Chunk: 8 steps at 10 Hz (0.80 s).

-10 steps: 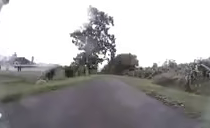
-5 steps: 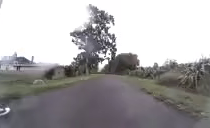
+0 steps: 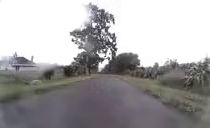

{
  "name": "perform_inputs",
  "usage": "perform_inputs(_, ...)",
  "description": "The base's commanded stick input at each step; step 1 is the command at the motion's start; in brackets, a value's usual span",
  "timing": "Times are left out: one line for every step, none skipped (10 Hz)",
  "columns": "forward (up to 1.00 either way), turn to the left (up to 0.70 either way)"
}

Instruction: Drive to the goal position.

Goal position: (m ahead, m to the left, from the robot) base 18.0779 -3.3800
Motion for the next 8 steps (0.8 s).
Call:
perform_inputs(0.85, 0.0)
perform_inputs(0.85, 0.0)
perform_inputs(0.85, 0.0)
perform_inputs(0.85, 0.0)
perform_inputs(0.85, 0.0)
perform_inputs(0.85, 0.0)
perform_inputs(0.85, 0.0)
perform_inputs(0.85, 0.0)
